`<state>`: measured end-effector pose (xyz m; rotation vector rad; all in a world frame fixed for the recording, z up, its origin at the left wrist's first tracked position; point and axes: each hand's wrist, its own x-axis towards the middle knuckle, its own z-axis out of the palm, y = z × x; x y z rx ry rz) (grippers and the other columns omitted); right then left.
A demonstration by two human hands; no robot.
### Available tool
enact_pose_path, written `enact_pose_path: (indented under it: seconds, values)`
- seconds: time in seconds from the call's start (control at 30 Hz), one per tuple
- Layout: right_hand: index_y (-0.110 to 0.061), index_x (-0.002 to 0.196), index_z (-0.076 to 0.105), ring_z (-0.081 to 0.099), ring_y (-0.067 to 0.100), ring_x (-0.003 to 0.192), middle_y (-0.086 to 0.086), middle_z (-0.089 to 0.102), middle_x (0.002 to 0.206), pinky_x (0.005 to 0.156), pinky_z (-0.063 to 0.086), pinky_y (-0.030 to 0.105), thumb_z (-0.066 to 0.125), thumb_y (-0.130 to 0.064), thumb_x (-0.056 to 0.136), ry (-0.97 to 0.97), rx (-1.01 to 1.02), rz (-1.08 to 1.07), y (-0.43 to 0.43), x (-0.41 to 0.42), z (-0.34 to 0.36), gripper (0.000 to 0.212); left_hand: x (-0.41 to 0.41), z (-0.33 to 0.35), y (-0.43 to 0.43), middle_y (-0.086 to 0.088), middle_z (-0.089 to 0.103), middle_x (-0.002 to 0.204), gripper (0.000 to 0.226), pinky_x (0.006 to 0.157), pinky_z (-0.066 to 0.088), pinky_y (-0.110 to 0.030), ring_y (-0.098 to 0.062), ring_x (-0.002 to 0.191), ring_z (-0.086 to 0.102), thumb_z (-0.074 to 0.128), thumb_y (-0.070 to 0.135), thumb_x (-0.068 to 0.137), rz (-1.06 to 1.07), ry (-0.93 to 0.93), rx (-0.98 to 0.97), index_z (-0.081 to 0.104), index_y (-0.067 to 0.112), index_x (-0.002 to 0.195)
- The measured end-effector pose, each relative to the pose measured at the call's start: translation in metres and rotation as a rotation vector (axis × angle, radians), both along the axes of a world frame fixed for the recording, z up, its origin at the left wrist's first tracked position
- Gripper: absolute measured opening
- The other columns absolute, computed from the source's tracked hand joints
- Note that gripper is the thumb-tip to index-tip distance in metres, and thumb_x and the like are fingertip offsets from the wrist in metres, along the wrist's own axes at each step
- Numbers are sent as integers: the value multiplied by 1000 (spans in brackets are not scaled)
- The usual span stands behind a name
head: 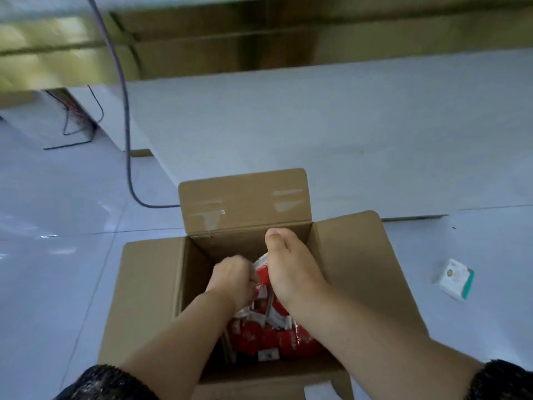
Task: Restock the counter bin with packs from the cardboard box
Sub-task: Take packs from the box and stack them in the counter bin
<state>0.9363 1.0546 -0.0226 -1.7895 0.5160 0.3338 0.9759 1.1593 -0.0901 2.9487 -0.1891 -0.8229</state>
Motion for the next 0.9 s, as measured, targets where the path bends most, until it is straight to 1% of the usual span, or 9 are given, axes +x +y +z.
enact_pose_path:
  seconds: [0.13,0.23,0.3,0.37,0.43,0.63,0.77,0.83,0.9]
  values:
    - [-24,115,56,48,13,97,-8,50,98,75,28,23,32,-31,102,-97,-35,30,0,-12,74,29,-16,69,12,-1,70,84,14,65,36,-25,-25,92,63,59,15,81,195,-141,-283,67,19,69]
    - [-24,97,53,52,8,84,-10,54,83,67,35,17,32,-29,102,-178,-43,19,-6,-23,130,22,-29,126,15,3,65,66,30,64,44,-25,-24,79,65,67,10,75,401,-212,-566,59,25,51]
    - [-24,98,54,50,2,82,-9,57,91,65,34,13,32,-29,102,-242,-89,18,-15,-31,170,23,-41,170,13,2,70,72,25,64,50,-24,-20,74,67,70,5,76,492,-209,-746,68,25,60]
    - [-21,121,53,50,13,105,1,55,121,80,33,19,33,-31,102,-291,-125,8,-24,-40,212,30,-53,214,12,-10,73,82,17,71,58,-36,-27,74,70,70,-1,79,591,-200,-942,72,15,72]
    - [-19,128,50,47,19,115,5,50,132,87,32,24,34,-32,101,-342,-156,-18,-33,-48,258,34,-66,262,7,-16,72,86,12,76,59,-45,-32,76,71,69,-3,81,647,-208,-1092,72,9,78]
    - [-23,132,48,47,21,119,3,50,135,93,35,29,38,-39,99,-516,-249,-78,-62,-65,409,38,-103,429,-22,-11,70,78,14,53,55,-19,-10,55,68,67,-4,83,610,-299,-1360,68,9,77]
    - [-26,131,45,50,21,115,4,50,132,92,39,33,40,-40,97,-603,-283,-81,-72,-69,498,37,-116,529,-38,-11,72,92,8,68,60,-31,-18,78,72,70,4,83,497,-415,-1390,71,12,83]
    - [-27,132,42,53,22,110,5,52,129,87,43,33,41,-40,97,-655,-268,-65,-73,-66,536,37,-116,572,-43,-6,72,92,7,73,59,-29,-16,83,71,72,7,82,425,-483,-1393,73,14,83]
    - [-30,134,40,54,24,112,4,51,132,96,45,41,43,-39,95,-702,-277,-46,-72,-62,573,40,-112,610,-46,-3,73,88,8,72,59,-27,-13,81,71,72,8,82,360,-532,-1413,73,16,82]
